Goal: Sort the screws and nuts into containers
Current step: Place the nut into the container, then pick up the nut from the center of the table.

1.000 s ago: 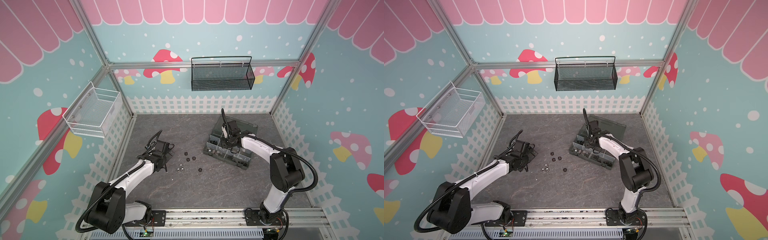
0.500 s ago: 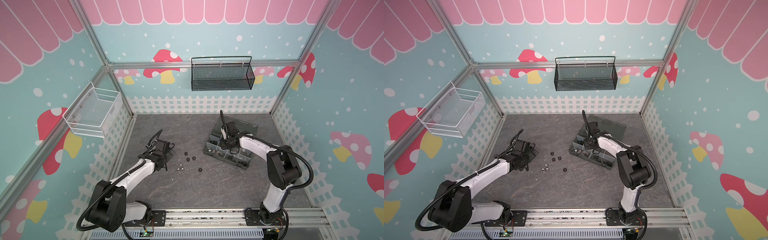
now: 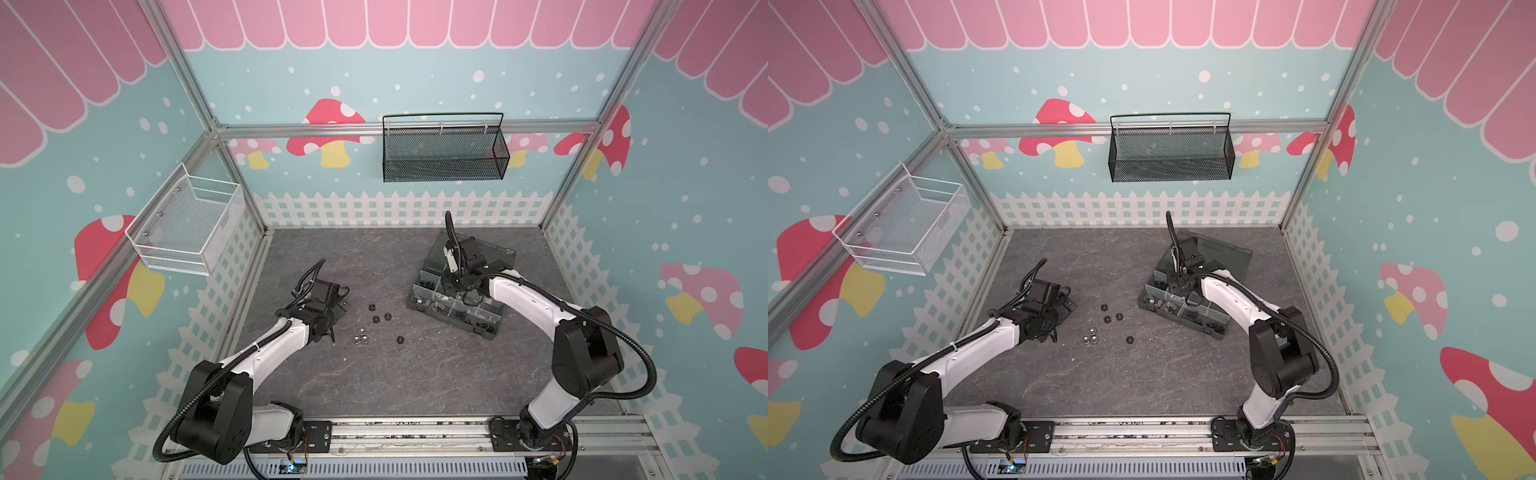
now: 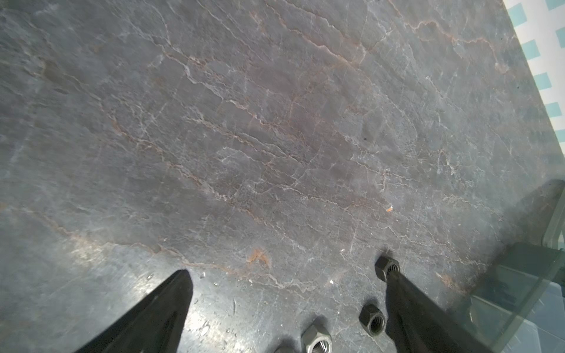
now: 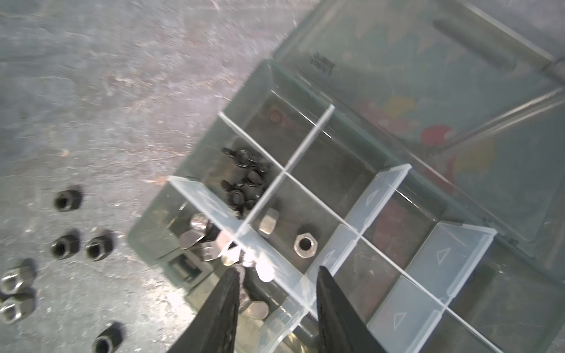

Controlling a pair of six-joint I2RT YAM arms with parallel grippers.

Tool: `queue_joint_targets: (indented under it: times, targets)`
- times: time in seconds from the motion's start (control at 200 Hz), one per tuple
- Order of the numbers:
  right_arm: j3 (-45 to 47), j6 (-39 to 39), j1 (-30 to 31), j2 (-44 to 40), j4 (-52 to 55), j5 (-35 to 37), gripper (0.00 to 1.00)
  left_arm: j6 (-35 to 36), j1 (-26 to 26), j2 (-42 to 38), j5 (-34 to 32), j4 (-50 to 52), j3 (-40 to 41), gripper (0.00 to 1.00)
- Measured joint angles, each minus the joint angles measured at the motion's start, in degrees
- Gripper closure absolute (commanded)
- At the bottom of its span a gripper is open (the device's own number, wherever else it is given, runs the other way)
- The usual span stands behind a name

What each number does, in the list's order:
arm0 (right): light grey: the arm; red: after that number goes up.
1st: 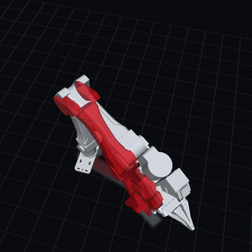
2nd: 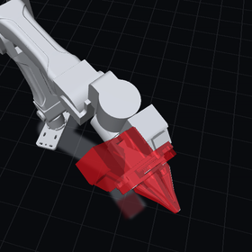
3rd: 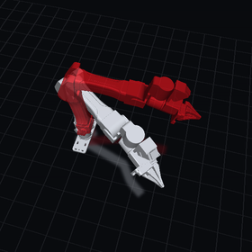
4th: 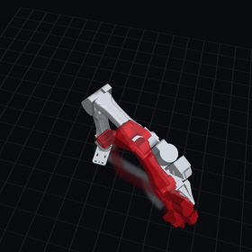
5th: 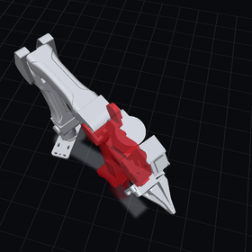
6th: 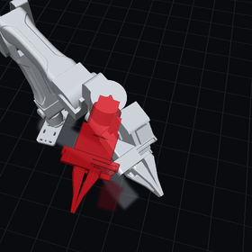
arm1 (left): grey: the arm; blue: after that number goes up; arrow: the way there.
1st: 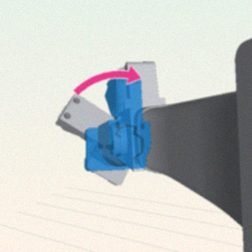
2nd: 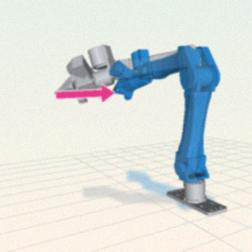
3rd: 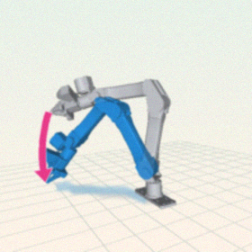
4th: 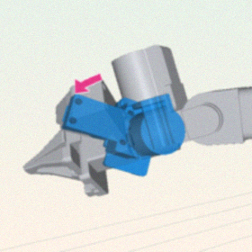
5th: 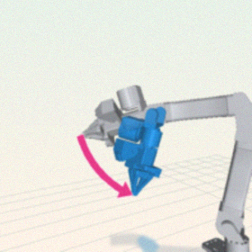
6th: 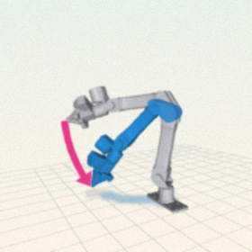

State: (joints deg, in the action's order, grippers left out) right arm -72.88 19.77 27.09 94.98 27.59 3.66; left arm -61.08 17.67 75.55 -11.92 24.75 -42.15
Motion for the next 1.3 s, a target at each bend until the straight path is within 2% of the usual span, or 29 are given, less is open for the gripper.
queue_joint_targets:
  times: [0.295, 0.74, 0.926, 1.301]
  targets:
    - [-4.26, -0.50, 13.84, 2.78, 2.43, 0.79, 0.59, -0.02, -4.70, -0.31, 0.79, 0.22, 0.50, 0.00]
    - [-15.02, -4.87, 29.18, 20.48, 4.55, -4.63, 0.56, -0.02, -9.22, -7.67, 1.07, 1.16, 5.11, 0.00]
    - [-17.40, -6.34, 32.06, 24.37, 5.51, -5.77, 0.53, -0.02, -9.75, -8.15, 1.09, 1.51, 5.88, 0.00]
    - [-22.77, -6.49, 32.06, 30.51, 6.05, -4.48, 0.52, -0.02, -9.86, -8.66, 1.11, 1.55, 6.01, 0.00]
